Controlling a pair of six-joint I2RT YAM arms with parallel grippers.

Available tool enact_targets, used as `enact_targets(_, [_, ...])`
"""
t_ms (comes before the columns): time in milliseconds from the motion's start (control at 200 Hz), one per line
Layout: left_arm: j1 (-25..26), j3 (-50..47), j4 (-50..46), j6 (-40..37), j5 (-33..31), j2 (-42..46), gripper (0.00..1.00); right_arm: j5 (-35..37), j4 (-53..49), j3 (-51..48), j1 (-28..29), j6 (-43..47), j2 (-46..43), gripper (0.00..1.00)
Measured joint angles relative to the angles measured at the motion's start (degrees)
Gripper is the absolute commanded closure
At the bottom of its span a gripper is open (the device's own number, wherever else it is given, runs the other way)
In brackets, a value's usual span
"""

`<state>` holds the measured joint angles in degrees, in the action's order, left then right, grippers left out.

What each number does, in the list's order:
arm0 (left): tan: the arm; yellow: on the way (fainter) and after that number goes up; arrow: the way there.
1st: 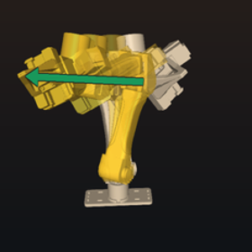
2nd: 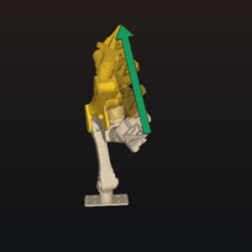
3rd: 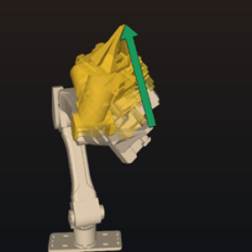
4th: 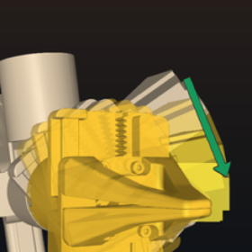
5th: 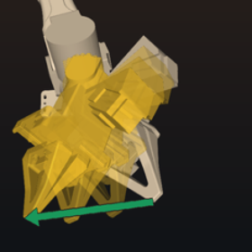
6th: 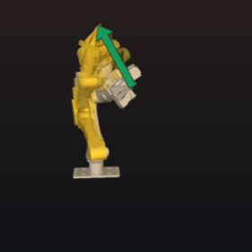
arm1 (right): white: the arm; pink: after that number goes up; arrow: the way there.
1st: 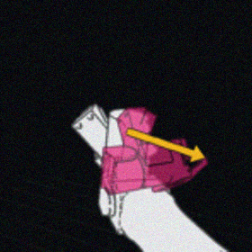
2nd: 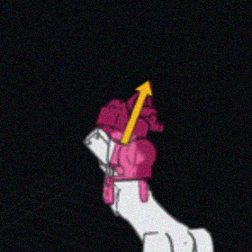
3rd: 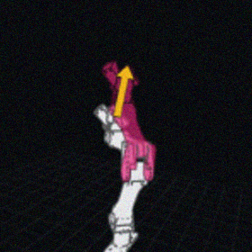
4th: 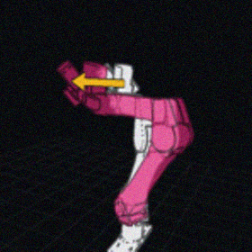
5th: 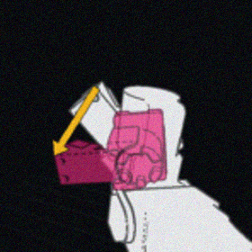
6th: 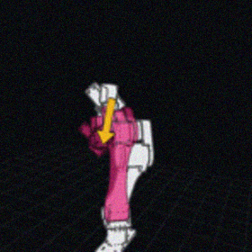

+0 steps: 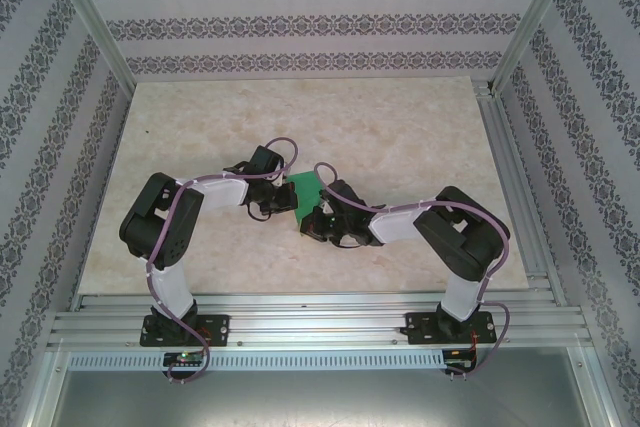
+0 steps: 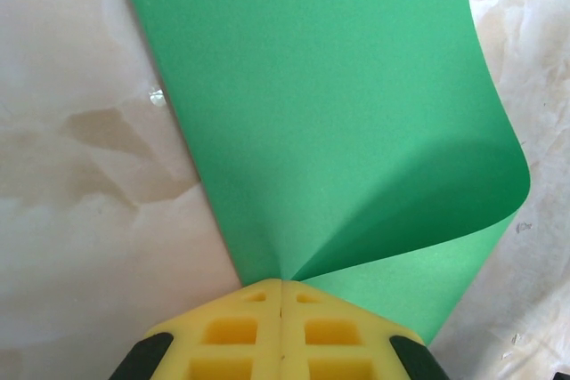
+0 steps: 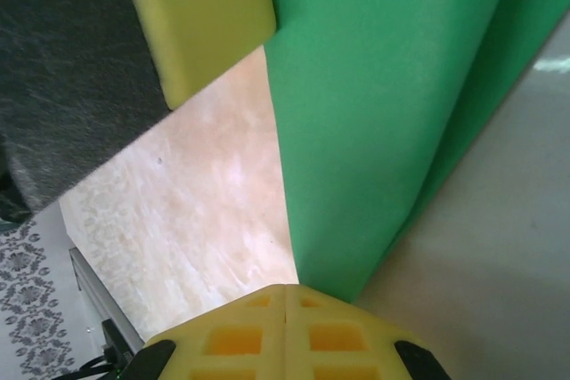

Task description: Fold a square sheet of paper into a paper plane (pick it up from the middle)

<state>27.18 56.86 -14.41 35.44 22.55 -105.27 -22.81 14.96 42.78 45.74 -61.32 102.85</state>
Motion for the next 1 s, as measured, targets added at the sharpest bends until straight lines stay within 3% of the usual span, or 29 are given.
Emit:
enact_targets(325, [0.02, 0.07, 0.02, -0.02, -0.20, 0.00, 1.00, 0.33, -4.83, 2.47, 0.24, 1.46, 1.38, 0.98])
enact_targets(609, [0.02, 0.11, 0.00, -0.02, -0.22, 0.00, 1.00, 4.42, -5.40, 2.95, -5.66, 4.35, -8.04, 0.96])
enact_targets(1004, [0.22, 0.22, -0.20, -0.09, -0.48, 0.00, 1.00, 5.44, -9.49, 8.87, -6.47, 7.45, 0.57, 0.96])
